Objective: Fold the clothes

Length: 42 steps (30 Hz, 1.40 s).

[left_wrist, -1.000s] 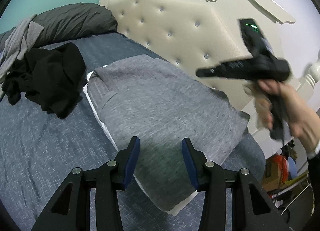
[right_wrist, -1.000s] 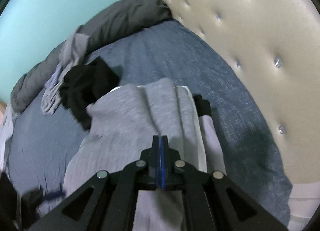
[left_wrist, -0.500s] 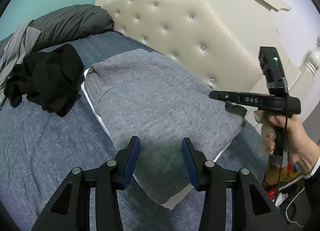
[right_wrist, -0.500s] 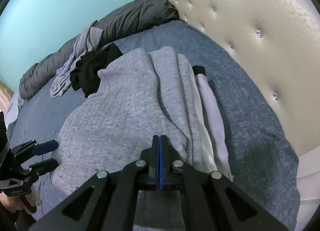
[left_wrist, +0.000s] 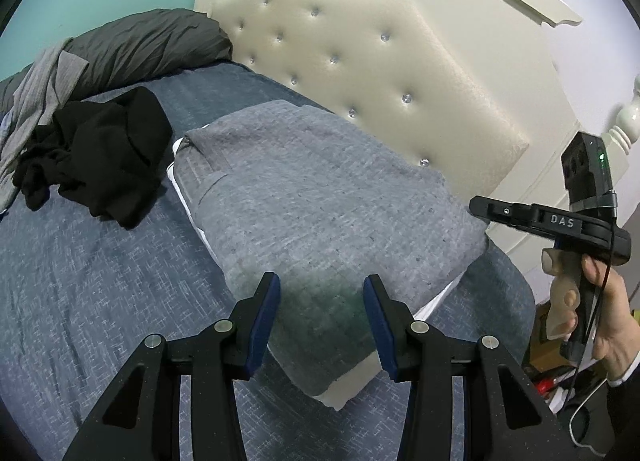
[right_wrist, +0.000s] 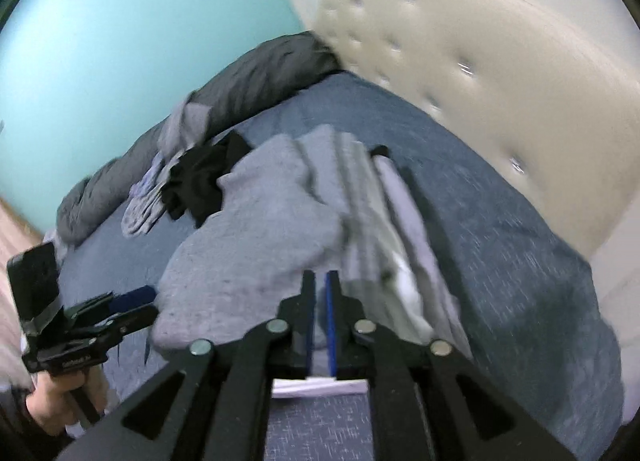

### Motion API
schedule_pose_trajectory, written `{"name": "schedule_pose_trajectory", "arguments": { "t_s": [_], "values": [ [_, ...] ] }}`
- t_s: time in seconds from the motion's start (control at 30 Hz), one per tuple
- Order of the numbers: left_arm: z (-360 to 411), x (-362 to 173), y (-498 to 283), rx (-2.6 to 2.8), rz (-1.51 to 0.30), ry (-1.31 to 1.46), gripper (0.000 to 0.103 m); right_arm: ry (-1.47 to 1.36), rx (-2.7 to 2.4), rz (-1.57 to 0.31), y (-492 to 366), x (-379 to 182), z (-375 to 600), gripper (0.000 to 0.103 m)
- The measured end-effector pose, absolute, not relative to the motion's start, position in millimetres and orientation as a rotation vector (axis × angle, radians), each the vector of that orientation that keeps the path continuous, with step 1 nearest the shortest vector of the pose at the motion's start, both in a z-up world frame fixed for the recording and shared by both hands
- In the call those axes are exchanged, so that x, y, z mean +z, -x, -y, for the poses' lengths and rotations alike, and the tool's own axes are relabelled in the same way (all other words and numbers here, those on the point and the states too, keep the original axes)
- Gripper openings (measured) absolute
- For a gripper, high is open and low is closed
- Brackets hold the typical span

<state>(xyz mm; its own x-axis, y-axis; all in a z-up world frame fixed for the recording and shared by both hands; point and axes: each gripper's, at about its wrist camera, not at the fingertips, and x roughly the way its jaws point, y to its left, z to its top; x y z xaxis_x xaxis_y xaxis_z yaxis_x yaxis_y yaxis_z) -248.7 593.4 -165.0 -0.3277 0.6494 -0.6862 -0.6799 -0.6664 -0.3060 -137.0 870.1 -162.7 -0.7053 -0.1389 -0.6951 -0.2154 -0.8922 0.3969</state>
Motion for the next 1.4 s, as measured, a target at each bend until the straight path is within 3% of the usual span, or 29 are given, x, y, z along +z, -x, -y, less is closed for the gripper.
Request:
{"name": "schedule_pose_trajectory", "arguments": {
  "t_s": [0.03,0.17,0.23,0.57,1.2,1.4],
  "values": [
    [-594,-165,249,2.053,-0.047,1.04,0.047,1.182,2.767,-0.767,135,-165,-874,0.025],
    [-596,-166,248,2.062,-0.06,1.047,0.047,1.183,2.802,-0.792,133,-167,-875,0.025],
    [-596,-167,247,2.063,-0.06,1.049,0.047,1.178,2.807,-0.76,131,-168,-872,0.006],
    [-596,-170,245,2.061,-0.069,1.049,0.047,1.114,2.769,-0.727,100,-197,-868,0.004],
    [-592,-177,237,2.07,-0.028,1.08,0.048,1.115,2.747,-0.477,149,-189,-836,0.003],
    [-582,-175,232,2.081,0.004,1.09,0.048,1.095,2.706,-0.496,138,-186,-839,0.001]
  ]
}}
